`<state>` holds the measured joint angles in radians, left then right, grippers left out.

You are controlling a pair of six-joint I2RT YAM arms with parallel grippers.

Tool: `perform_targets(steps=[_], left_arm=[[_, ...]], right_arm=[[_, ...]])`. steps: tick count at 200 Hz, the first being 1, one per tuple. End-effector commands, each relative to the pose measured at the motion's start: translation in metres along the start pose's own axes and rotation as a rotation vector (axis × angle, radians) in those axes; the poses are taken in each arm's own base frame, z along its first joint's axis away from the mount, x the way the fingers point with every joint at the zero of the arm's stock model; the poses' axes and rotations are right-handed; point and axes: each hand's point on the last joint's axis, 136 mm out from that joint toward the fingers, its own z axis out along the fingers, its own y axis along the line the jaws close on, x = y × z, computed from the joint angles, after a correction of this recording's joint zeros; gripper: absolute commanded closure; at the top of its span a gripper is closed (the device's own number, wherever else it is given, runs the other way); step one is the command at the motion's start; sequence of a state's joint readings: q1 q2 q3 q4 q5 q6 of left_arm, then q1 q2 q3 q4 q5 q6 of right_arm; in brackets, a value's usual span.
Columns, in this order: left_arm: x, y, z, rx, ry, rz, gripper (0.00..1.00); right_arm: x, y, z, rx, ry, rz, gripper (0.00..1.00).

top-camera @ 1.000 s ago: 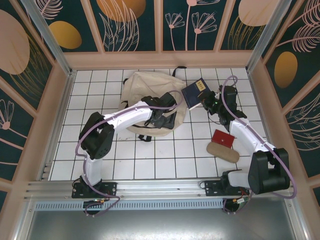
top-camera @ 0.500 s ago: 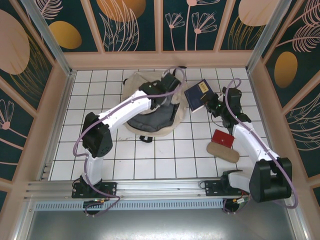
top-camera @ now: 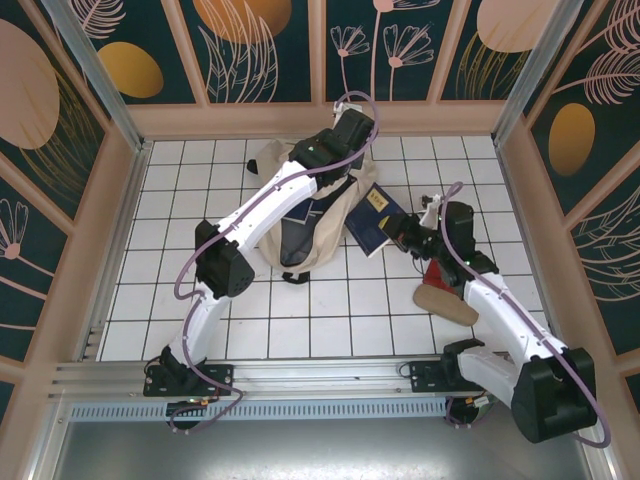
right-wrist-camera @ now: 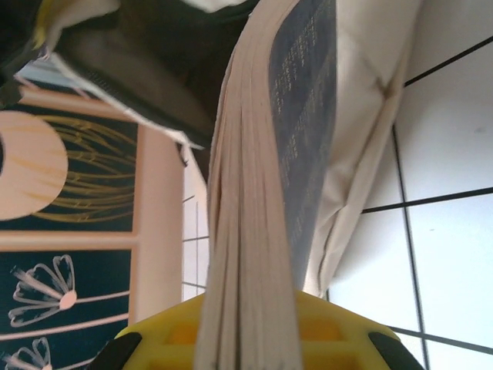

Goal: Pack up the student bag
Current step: Place the book in the student bag.

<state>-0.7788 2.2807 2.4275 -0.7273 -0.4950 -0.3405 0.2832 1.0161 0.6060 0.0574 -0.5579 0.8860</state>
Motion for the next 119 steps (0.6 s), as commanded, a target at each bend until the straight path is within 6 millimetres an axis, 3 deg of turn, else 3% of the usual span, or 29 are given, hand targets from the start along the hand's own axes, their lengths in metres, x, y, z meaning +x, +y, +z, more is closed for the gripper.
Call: perform_targets(steps=[1, 23, 47, 119], left_arm=[[-0.030, -0.015, -0.015, 0.091, -0.090, 0.000, 1.00], [-0.028, -0.004, -0.020, 0.047, -0.091, 0.042, 1.00], [-0.029, 0.006, -0.027, 0.014, -0.102, 0.055, 1.00], [-0.037, 0.007, -0.037, 0.035, -0.121, 0.046, 1.00]], right_arm=[[0.011, 0.037, 0.004, -0.142, 0.038, -0.055, 1.00], [0.023, 0.055, 0.009, -0.206, 0.054, -0.110, 1.00], [0.017, 0.077, -0.001, -0.251, 0.000, -0.168, 1.00], [0.013, 0.032, 0.045, -0.050, 0.003, -0.058, 1.00]])
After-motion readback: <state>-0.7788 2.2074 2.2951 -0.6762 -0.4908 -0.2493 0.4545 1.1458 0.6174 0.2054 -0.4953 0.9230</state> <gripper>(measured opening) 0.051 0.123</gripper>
